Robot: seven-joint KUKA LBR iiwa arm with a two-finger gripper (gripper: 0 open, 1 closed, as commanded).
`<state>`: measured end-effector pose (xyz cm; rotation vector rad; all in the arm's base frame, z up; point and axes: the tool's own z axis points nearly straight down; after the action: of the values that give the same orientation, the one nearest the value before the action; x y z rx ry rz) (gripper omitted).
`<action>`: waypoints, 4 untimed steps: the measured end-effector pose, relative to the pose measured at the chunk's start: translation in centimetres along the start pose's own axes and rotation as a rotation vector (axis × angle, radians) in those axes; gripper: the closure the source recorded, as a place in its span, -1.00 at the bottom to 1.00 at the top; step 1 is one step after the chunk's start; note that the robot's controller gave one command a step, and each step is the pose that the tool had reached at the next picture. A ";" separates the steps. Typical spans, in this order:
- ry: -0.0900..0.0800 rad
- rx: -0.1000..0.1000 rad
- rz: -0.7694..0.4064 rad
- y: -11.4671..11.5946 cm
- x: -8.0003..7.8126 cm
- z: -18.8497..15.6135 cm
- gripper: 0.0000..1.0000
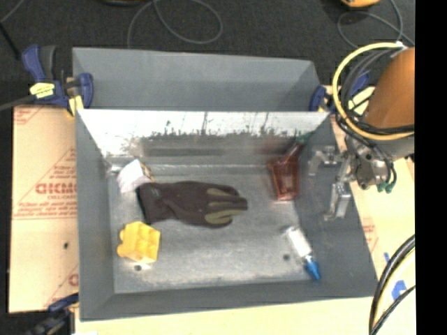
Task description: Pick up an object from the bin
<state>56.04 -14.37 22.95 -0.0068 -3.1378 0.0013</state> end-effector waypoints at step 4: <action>-0.010 0.000 -0.045 8.0 -3.3 11.1 -1.00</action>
Offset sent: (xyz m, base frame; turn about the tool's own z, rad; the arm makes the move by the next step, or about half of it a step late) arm 0.0314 -0.0065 -0.1595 0.6348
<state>59.34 -6.35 11.80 0.0643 -3.1470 0.0012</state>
